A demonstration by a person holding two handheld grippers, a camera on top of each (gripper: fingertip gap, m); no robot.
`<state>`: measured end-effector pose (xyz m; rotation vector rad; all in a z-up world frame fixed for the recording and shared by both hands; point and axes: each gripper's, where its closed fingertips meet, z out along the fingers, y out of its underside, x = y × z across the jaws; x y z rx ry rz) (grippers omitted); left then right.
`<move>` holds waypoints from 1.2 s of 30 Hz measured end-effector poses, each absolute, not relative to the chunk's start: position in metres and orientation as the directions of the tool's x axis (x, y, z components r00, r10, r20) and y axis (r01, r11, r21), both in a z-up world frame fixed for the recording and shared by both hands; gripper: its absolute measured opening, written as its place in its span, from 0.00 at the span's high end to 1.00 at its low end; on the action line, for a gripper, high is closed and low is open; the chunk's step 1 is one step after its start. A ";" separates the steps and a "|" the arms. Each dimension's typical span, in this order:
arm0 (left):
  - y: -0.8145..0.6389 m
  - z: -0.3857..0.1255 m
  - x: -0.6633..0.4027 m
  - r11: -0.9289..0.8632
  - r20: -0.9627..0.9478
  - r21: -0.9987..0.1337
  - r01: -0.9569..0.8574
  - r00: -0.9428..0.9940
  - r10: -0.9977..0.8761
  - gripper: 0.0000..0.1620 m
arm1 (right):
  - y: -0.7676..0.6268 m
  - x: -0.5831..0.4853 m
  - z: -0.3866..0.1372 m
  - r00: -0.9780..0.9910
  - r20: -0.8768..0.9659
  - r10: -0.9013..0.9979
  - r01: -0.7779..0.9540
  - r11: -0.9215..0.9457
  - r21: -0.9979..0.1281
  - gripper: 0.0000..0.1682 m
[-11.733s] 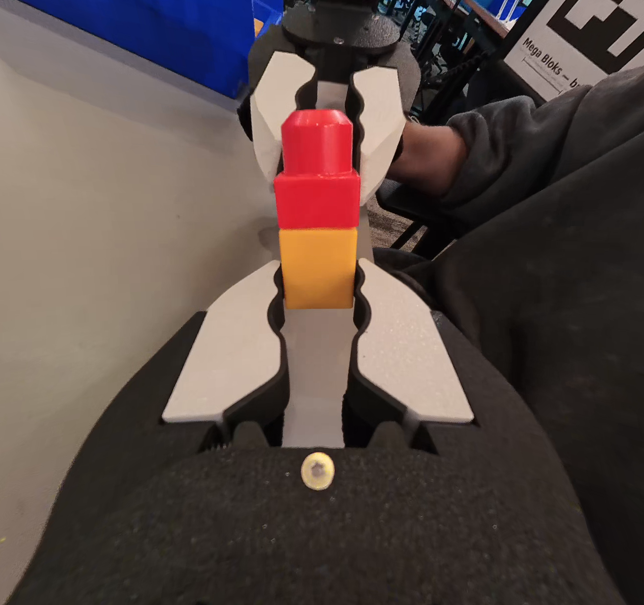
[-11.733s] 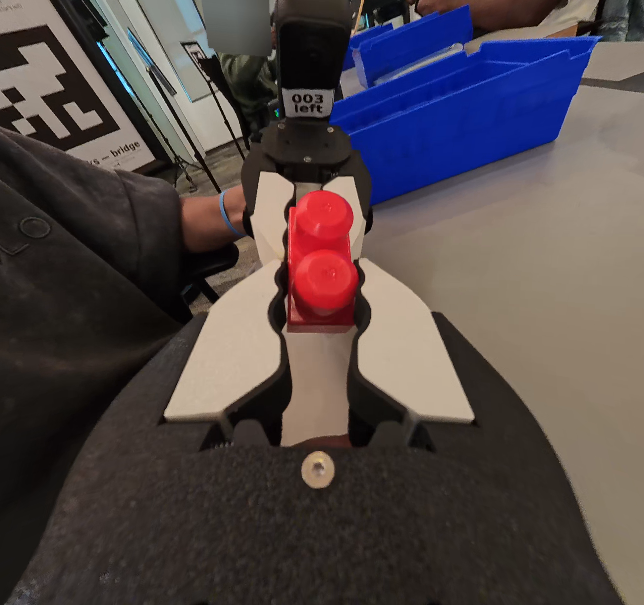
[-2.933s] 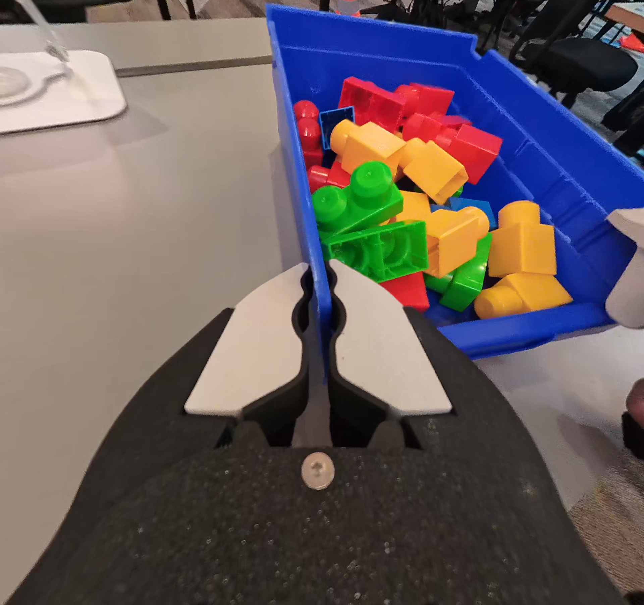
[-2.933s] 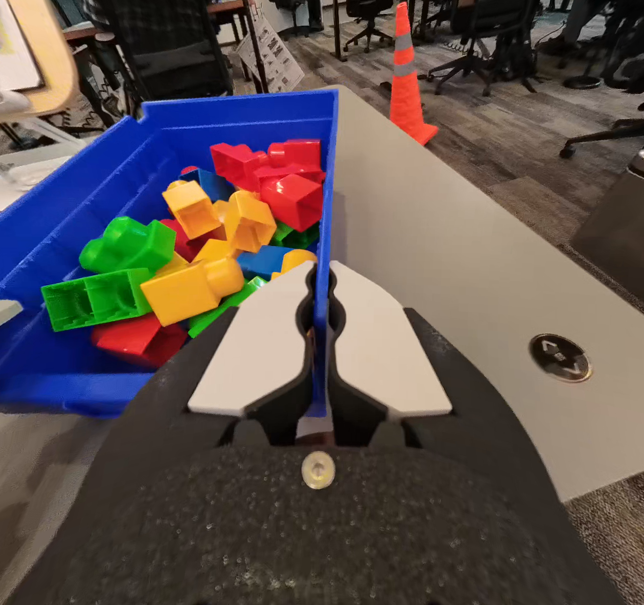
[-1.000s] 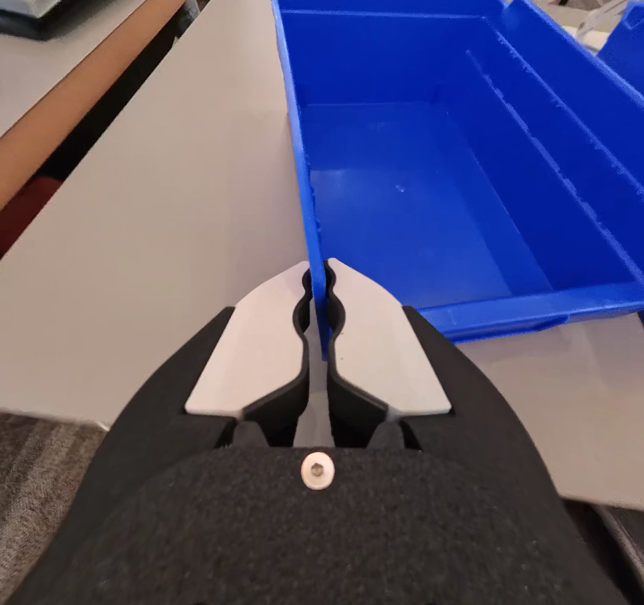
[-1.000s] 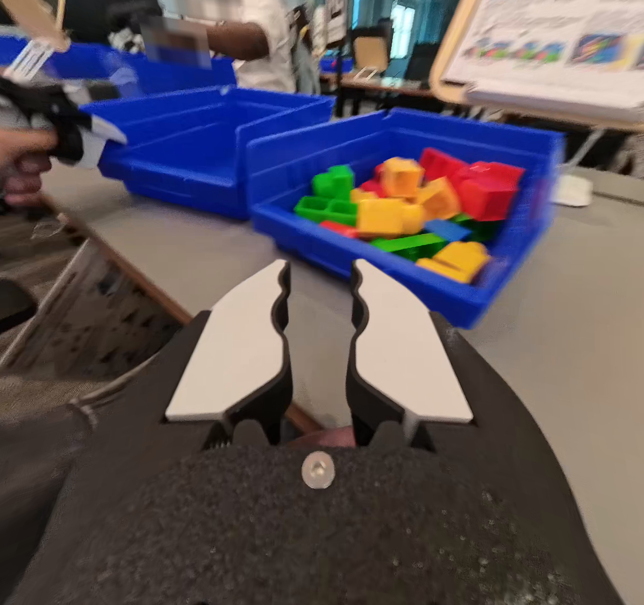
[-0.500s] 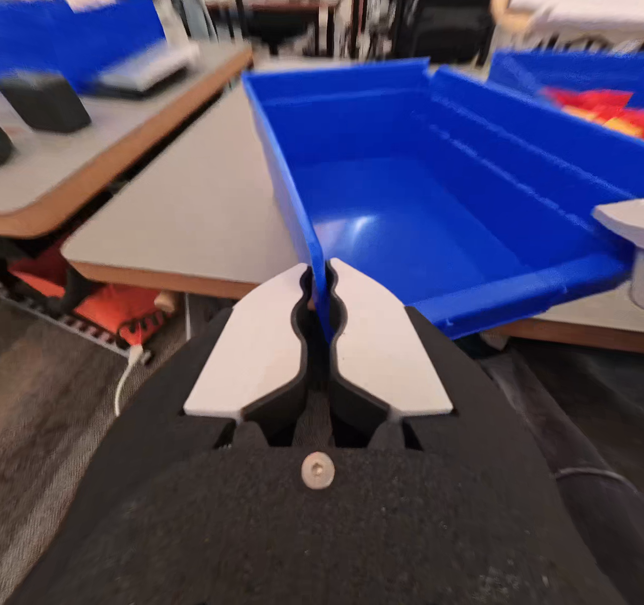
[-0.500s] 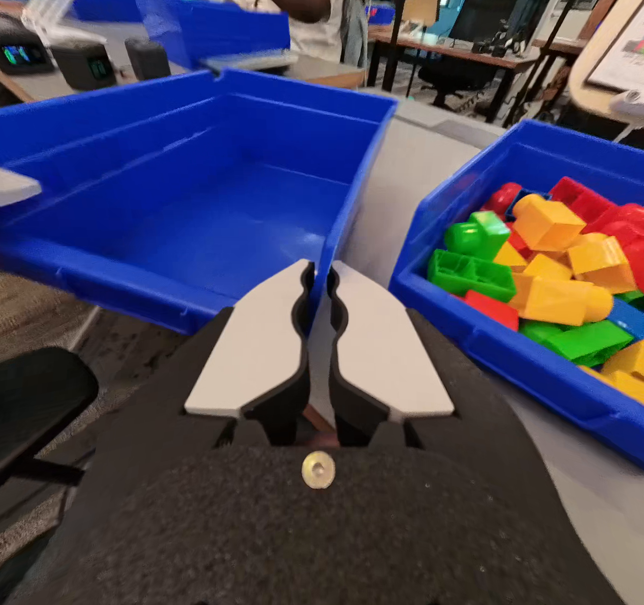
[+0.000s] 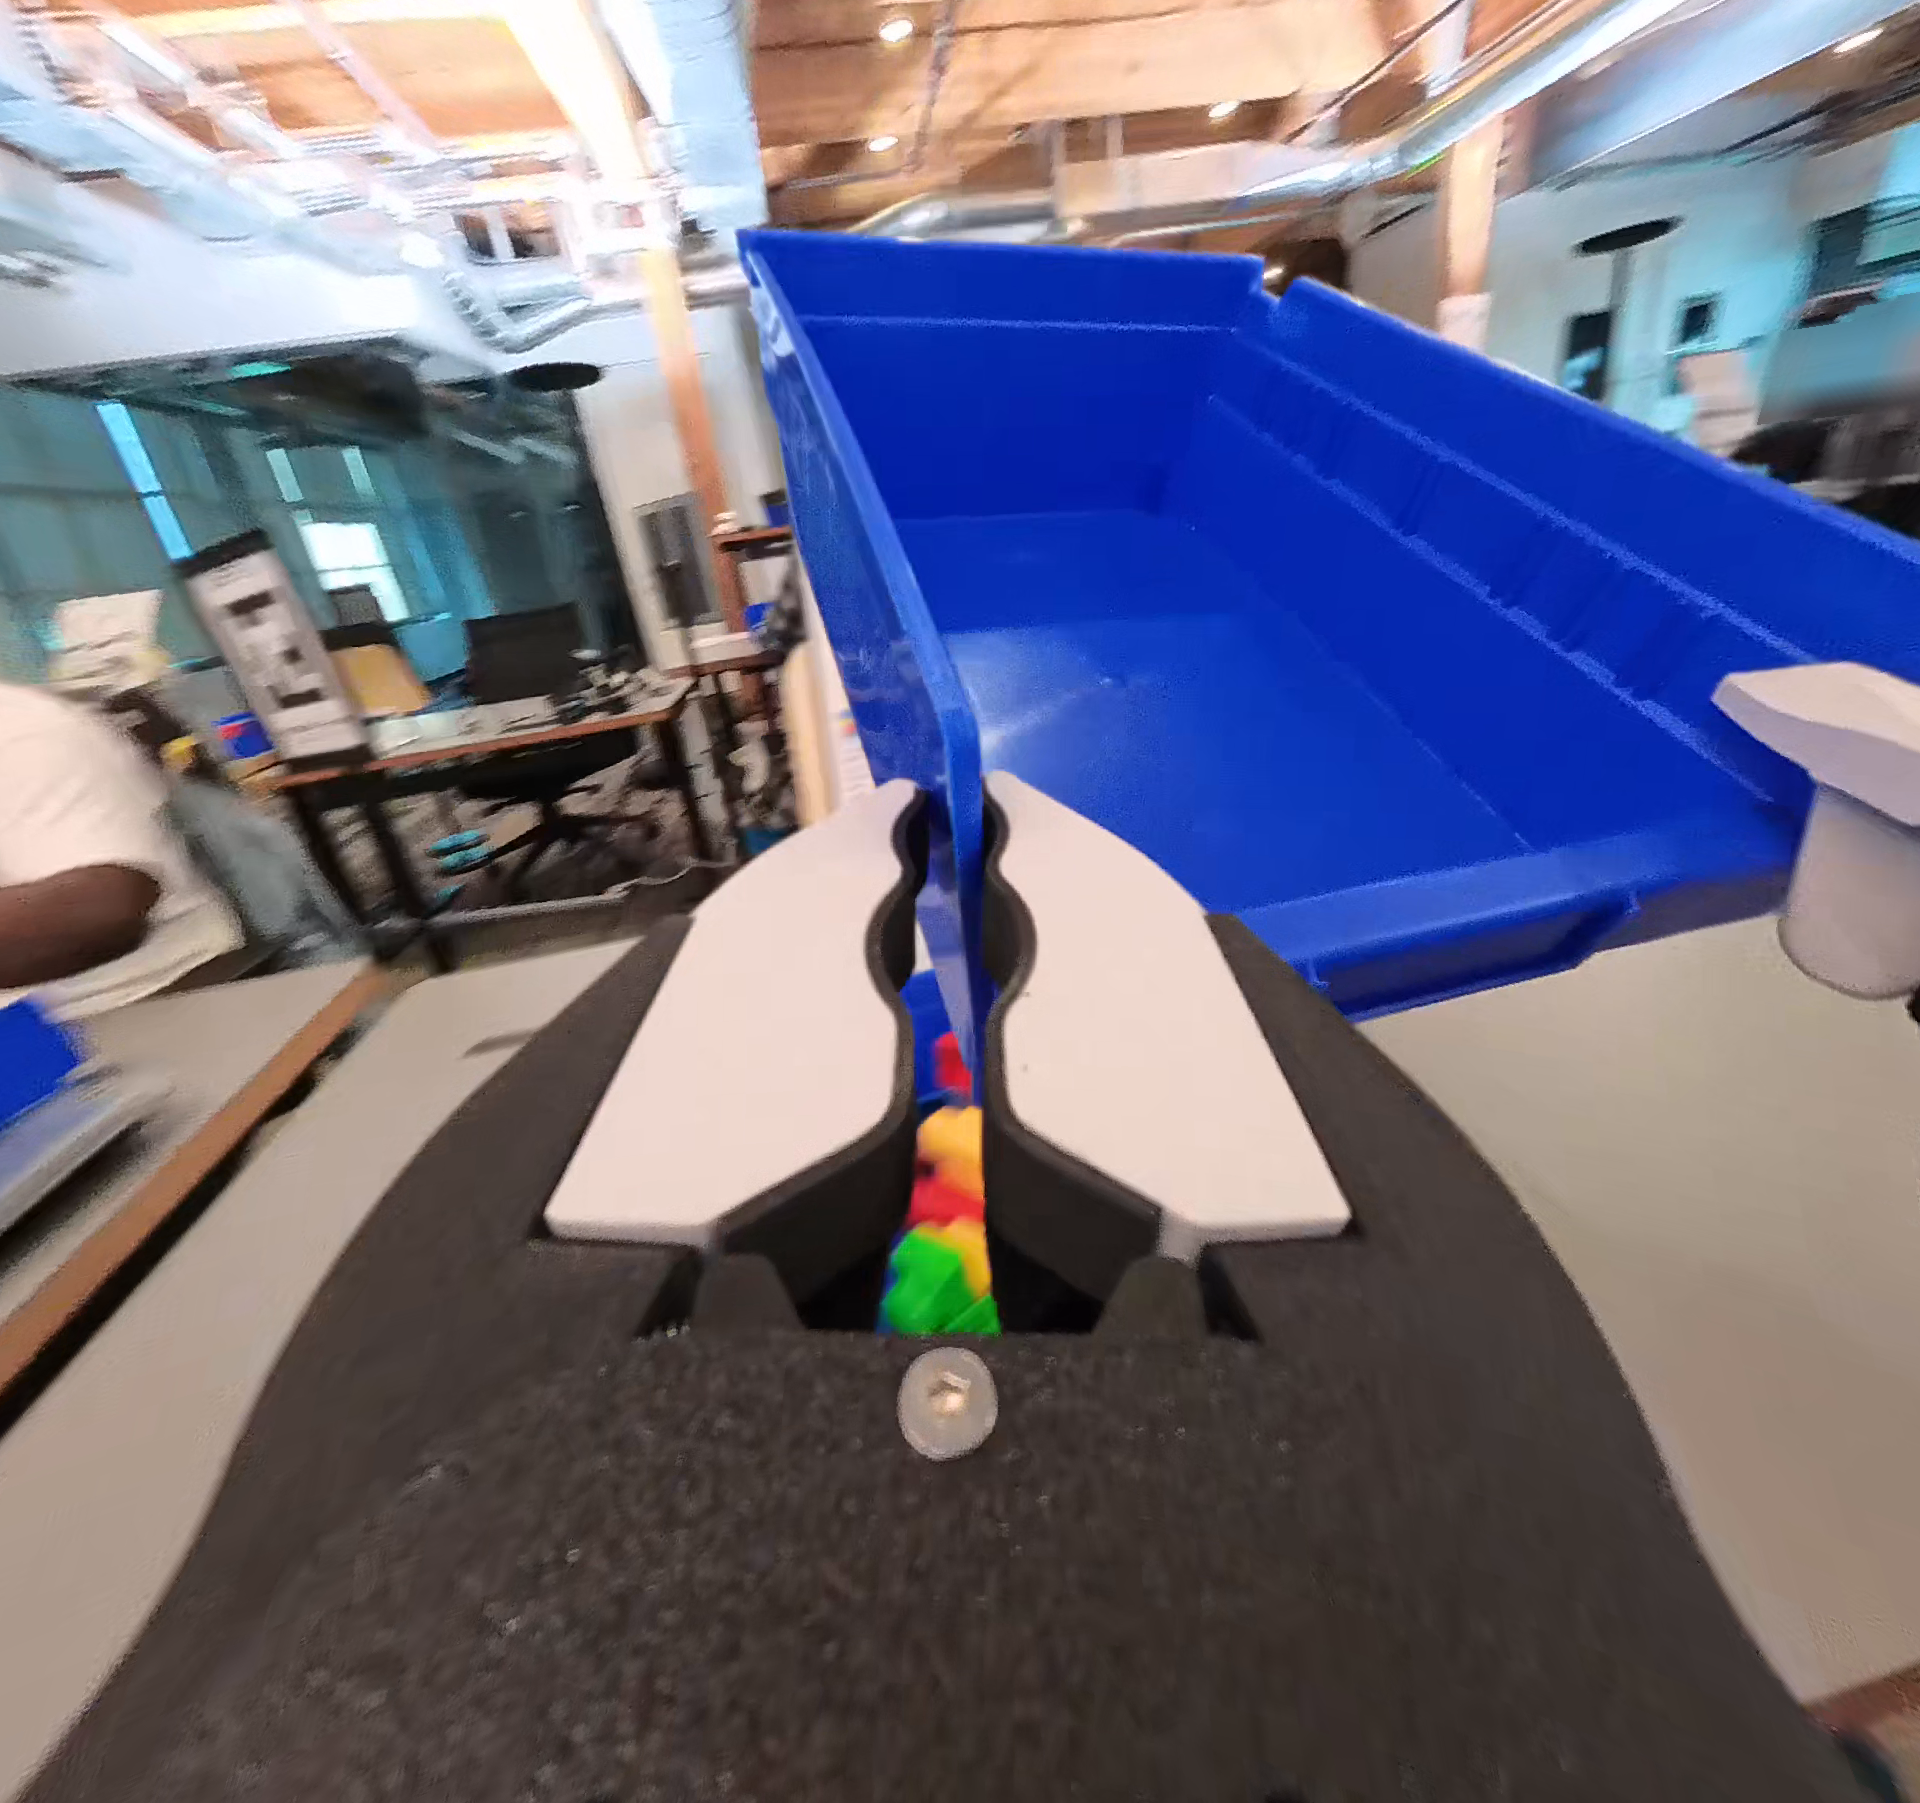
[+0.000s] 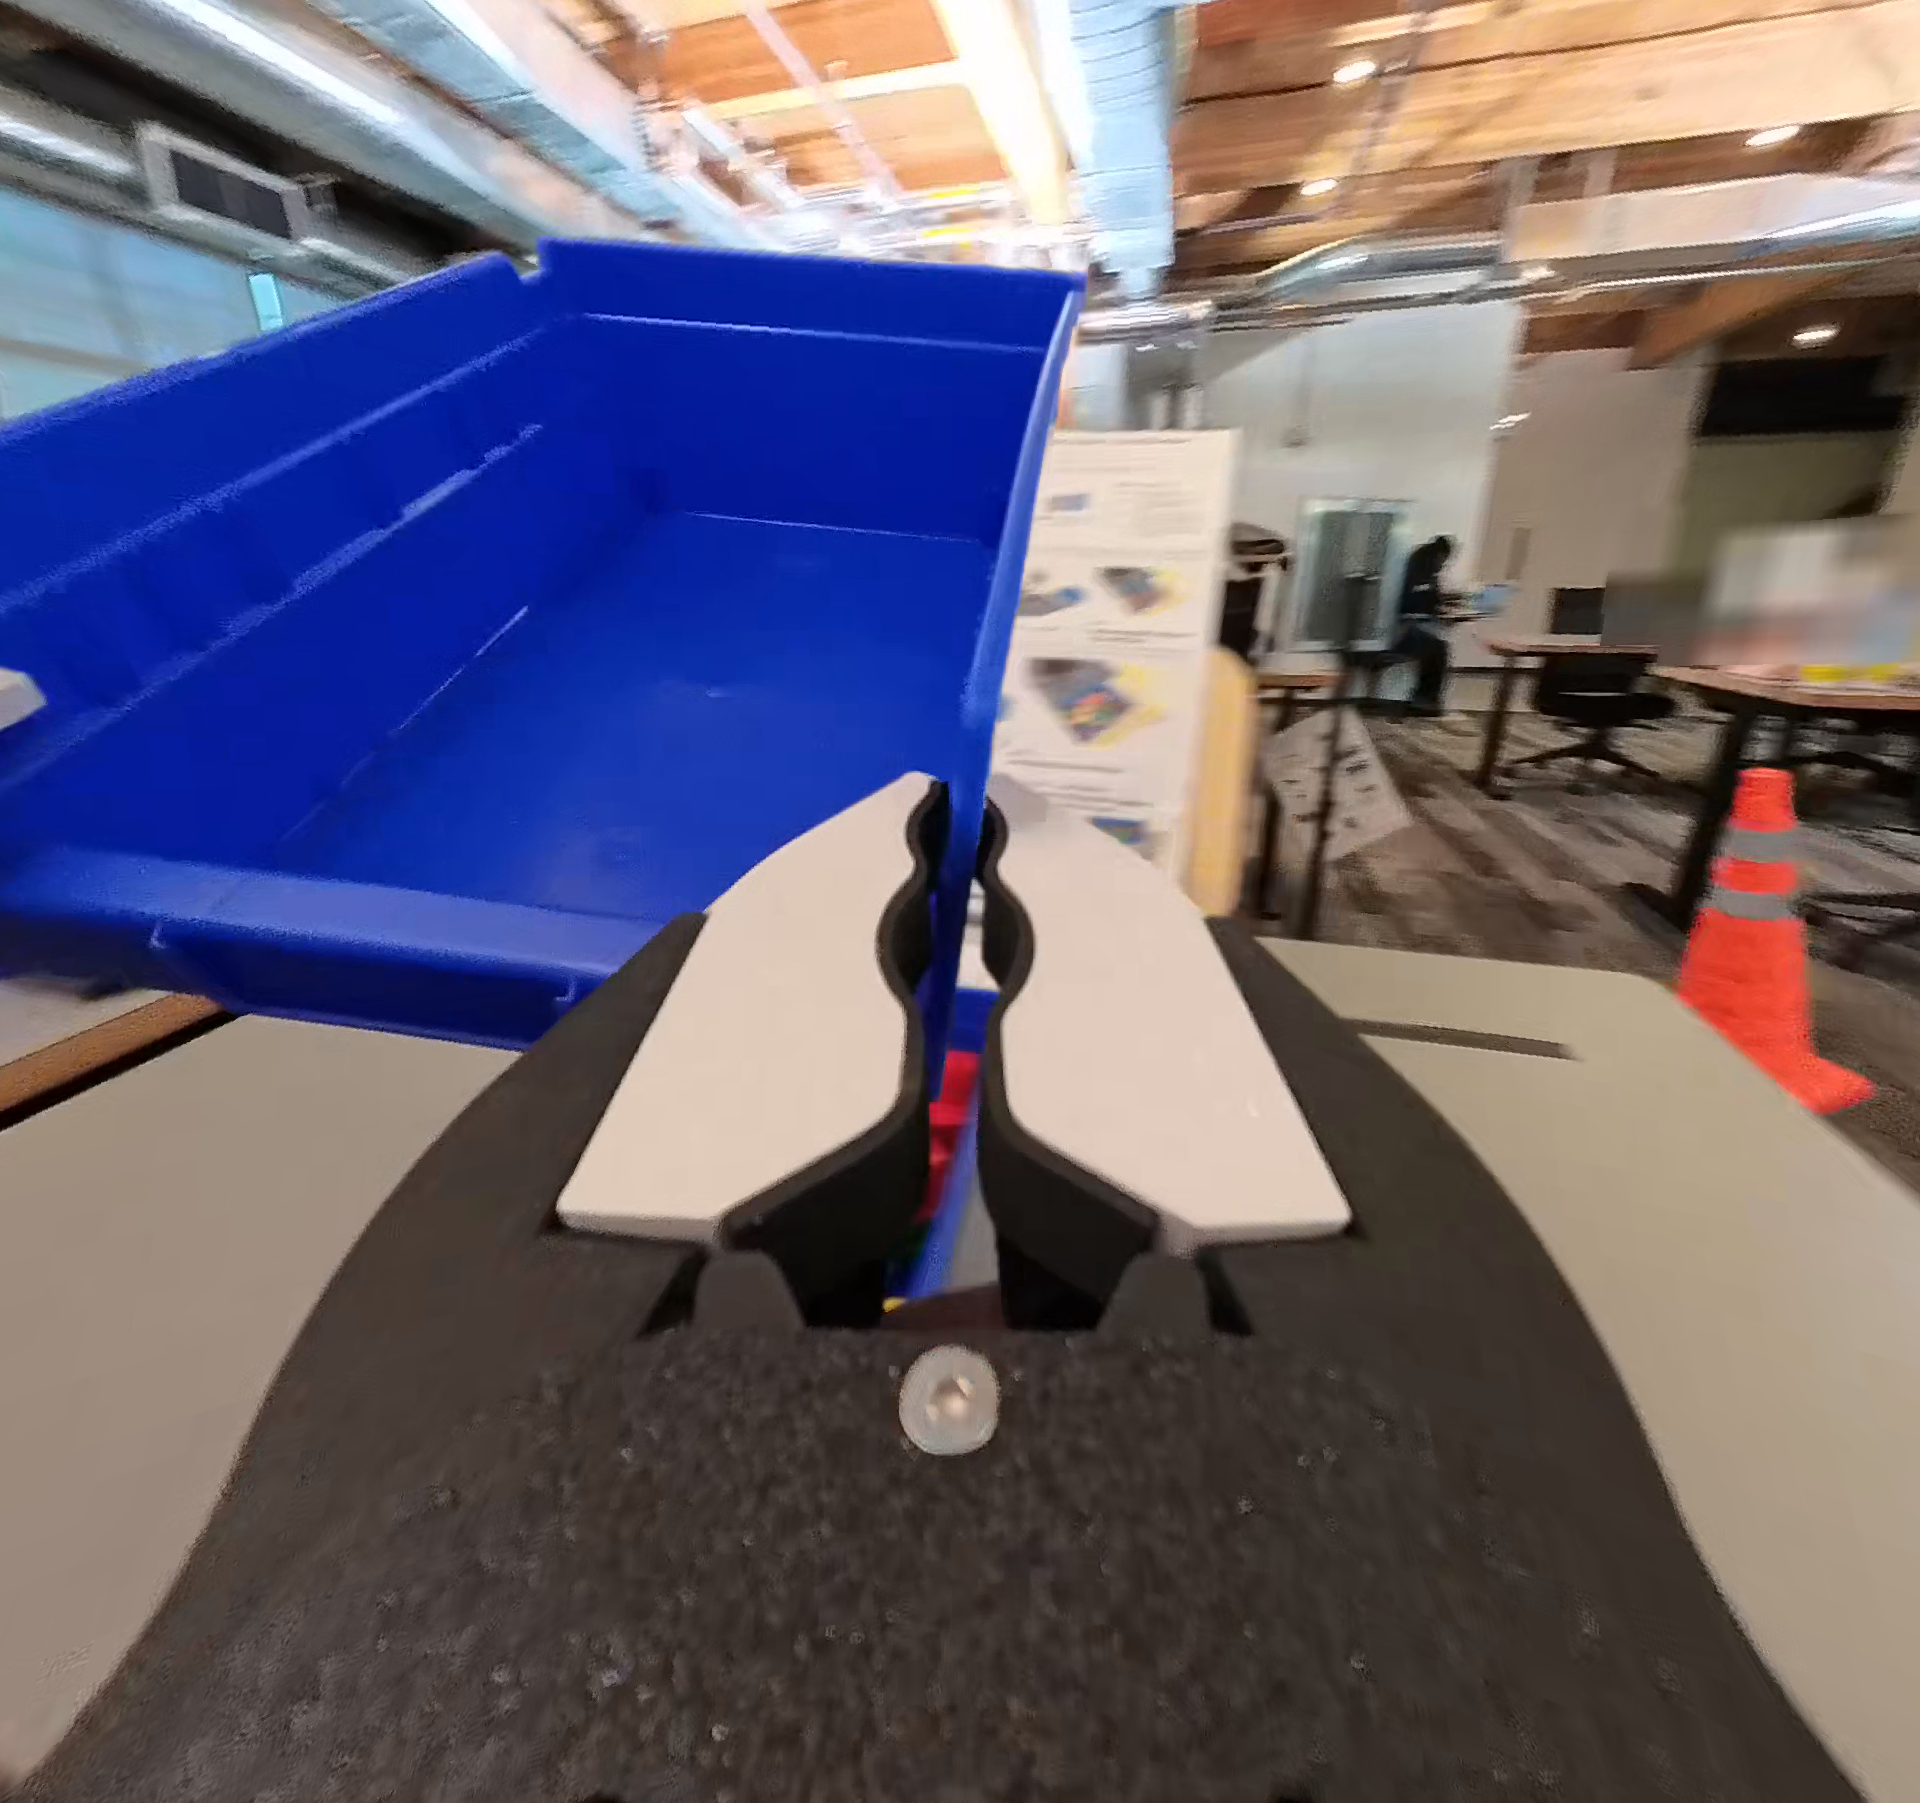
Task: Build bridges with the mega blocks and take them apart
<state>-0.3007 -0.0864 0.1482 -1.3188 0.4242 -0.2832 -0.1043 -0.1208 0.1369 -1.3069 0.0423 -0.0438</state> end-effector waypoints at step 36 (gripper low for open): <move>-0.070 -0.052 -0.024 -0.166 -0.008 -0.947 -0.274 0.538 -0.843 0.65 | -0.140 0.262 -0.044 0.890 0.063 -0.453 -0.046 -0.226 -0.973 0.75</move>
